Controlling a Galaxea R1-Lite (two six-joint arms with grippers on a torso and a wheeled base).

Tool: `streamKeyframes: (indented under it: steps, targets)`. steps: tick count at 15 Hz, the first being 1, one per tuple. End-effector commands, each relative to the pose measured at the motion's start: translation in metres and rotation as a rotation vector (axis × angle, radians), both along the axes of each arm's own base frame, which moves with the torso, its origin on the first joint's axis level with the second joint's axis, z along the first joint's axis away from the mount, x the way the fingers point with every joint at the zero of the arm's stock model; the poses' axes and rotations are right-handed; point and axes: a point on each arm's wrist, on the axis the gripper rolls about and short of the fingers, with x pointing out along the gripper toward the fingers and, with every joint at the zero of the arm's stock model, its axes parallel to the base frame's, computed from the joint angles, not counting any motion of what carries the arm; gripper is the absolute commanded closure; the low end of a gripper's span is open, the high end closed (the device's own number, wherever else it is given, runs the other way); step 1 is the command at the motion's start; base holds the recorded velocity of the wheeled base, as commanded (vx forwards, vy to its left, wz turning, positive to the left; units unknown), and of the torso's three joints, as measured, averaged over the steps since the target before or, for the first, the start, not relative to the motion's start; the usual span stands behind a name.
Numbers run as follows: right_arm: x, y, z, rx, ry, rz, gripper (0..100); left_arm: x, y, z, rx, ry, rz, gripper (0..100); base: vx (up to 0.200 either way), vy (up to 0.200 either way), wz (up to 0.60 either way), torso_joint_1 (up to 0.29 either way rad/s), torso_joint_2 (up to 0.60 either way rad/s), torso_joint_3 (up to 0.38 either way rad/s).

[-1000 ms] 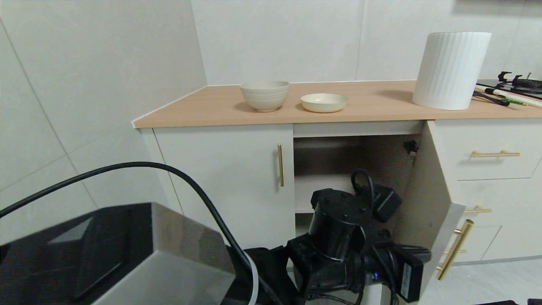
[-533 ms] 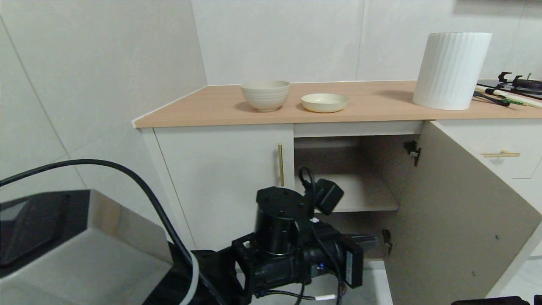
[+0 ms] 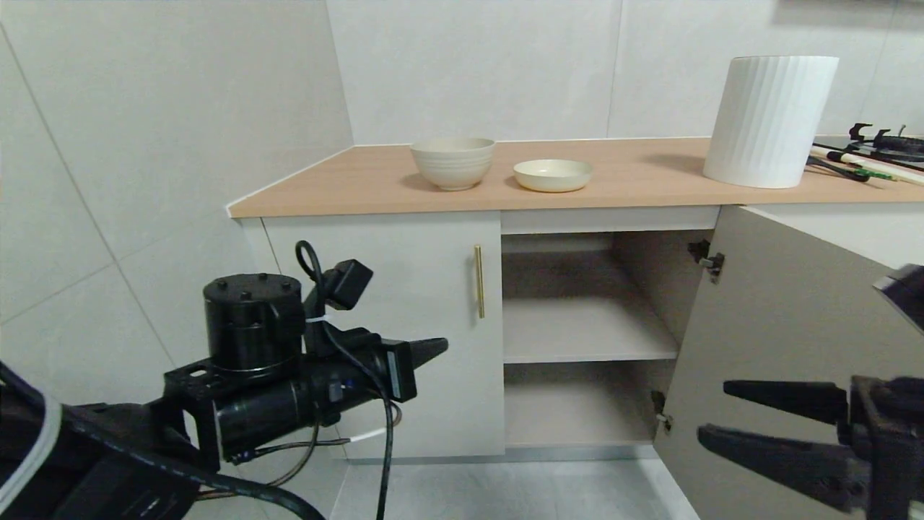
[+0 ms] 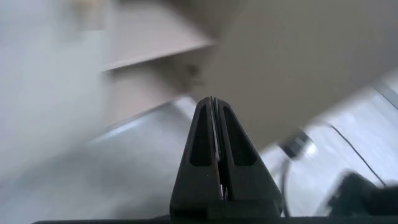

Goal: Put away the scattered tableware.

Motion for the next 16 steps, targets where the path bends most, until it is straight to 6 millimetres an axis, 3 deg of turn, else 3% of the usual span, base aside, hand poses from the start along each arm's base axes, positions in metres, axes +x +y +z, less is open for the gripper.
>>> streamKeyframes:
  steps: [1, 2, 3, 4, 6, 8, 14, 16]
  targets:
    - [0.059, 0.031, 0.002, -0.083, 0.072, -0.101, 0, 0.005, 0.032, 0.014, 0.016, -0.035, 0.104, 100, 0.000, 0.000, 0.00, 0.000, 0.00, 0.000]
    - [0.075, 0.036, 0.007, -0.096, 0.082, -0.133, 0, 0.008, 0.041, 0.014, 0.036, -0.051, 0.130, 100, 0.000, 0.000, 0.00, 0.000, 0.00, 0.000]
    - [0.080, 0.039, 0.010, -0.099, 0.085, -0.136, 0, 0.009, 0.044, 0.015, 0.037, -0.056, 0.140, 0, 0.000, 0.000, 0.00, 0.000, 0.00, 0.000]
    - [0.092, 0.045, 0.020, -0.098, 0.080, -0.145, 0, 0.006, 0.051, 0.021, 0.030, -0.076, 0.162, 0, 0.000, 0.000, 0.00, 0.000, 0.00, 0.000]
    - [0.092, 0.048, 0.029, -0.118, 0.066, -0.198, 0, 0.001, 0.063, 0.028, 0.021, -0.098, 0.205, 0, 0.000, 0.000, 0.00, 0.000, 0.00, 0.000]
    - [0.093, 0.046, 0.025, -0.130, 0.084, -0.225, 0, 0.001, 0.072, 0.030, 0.017, -0.107, 0.235, 0, 0.000, 0.000, 0.00, 0.000, 0.00, 0.000]
    - [0.092, 0.032, 0.017, -0.148, 0.136, -0.271, 0, 0.000, 0.073, 0.037, 0.011, -0.131, 0.239, 0, 0.000, 0.000, 0.00, 0.000, 0.00, 0.000]
    - [0.091, 0.032, 0.016, -0.152, 0.134, -0.269, 0, 0.000, 0.073, 0.039, 0.009, -0.137, 0.239, 0, 0.200, 0.000, 0.00, 0.000, 0.00, 0.005]
